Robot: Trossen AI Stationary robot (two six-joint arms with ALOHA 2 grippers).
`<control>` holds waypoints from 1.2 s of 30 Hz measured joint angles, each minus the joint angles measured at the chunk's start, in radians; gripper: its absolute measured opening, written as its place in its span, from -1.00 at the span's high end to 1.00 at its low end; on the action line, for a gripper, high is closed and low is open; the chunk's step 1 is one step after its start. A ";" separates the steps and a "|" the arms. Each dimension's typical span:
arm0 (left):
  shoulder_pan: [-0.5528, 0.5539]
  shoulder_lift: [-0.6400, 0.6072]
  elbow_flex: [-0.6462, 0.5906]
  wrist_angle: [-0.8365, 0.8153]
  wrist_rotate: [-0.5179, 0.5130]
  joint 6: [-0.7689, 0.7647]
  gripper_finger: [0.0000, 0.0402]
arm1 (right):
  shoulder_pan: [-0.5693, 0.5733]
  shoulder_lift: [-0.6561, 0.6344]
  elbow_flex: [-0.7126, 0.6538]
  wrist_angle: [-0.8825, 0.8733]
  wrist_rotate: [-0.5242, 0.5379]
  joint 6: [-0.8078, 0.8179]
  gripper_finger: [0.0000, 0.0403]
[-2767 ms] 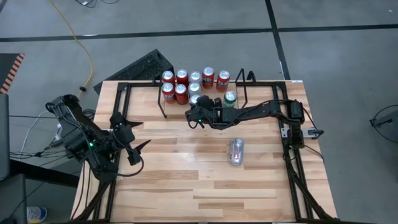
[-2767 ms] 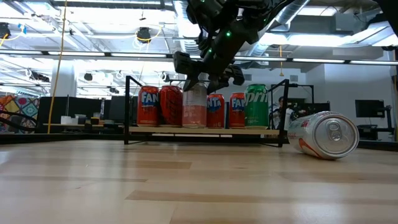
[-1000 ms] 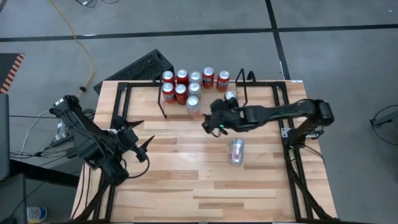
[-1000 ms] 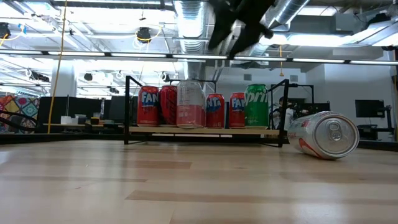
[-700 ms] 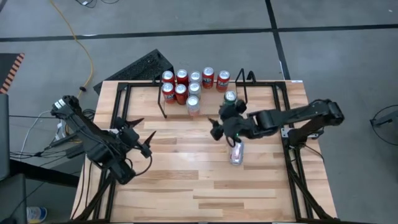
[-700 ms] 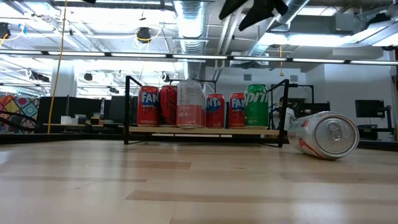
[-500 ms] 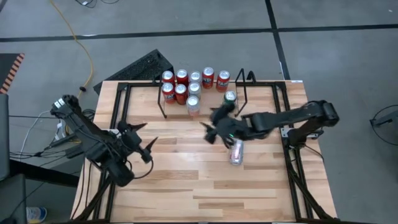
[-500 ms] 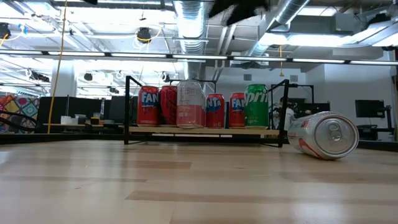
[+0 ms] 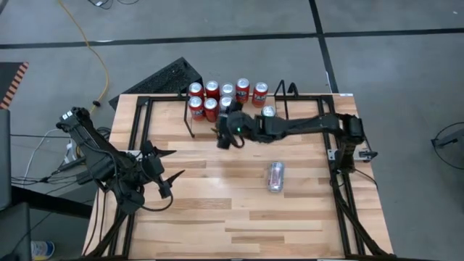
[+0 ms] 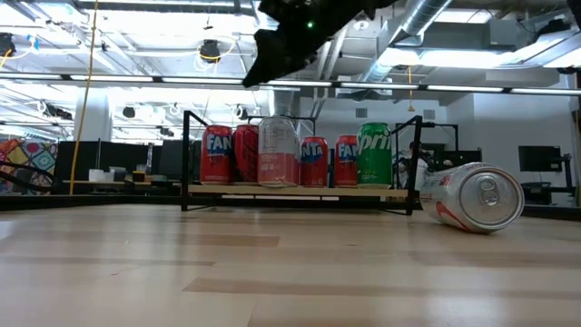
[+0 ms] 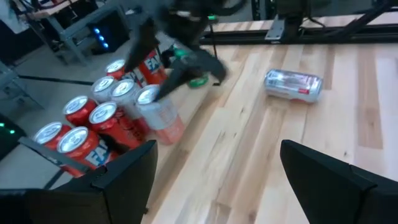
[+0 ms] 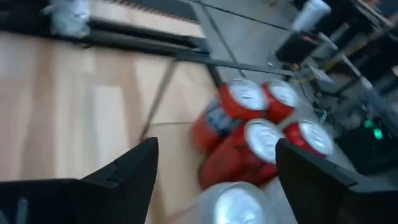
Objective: Place canned beverage on shelf
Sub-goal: Adjust the orange white soda can on the shelf
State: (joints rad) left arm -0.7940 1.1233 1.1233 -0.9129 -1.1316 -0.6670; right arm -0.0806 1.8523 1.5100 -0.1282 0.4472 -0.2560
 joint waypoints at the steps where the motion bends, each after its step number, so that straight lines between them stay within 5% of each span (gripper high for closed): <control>1: 0.000 0.001 0.000 -0.002 -0.002 0.000 -0.62 | -0.016 0.013 0.018 -0.001 0.003 0.022 -0.52; 9: 0.000 0.002 0.000 -0.060 -0.001 -0.034 -0.62 | -0.054 0.083 0.040 -0.001 0.031 0.075 -0.52; 20: 0.000 0.002 0.000 -0.118 0.002 -0.115 -0.62 | 0.020 0.073 0.040 -0.258 0.392 0.087 -0.52; 29: 0.000 0.002 0.000 -0.118 0.001 -0.131 -0.62 | 0.084 0.054 0.041 -0.421 0.413 0.278 -0.52; 36: 0.000 0.002 0.000 -0.118 -0.018 -0.149 -0.62 | 0.061 0.059 0.040 -0.298 0.332 0.413 -0.52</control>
State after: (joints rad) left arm -0.7940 1.1252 1.1229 -1.0307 -1.1496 -0.8163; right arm -0.0191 1.9116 1.5497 -0.4266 0.7796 0.1572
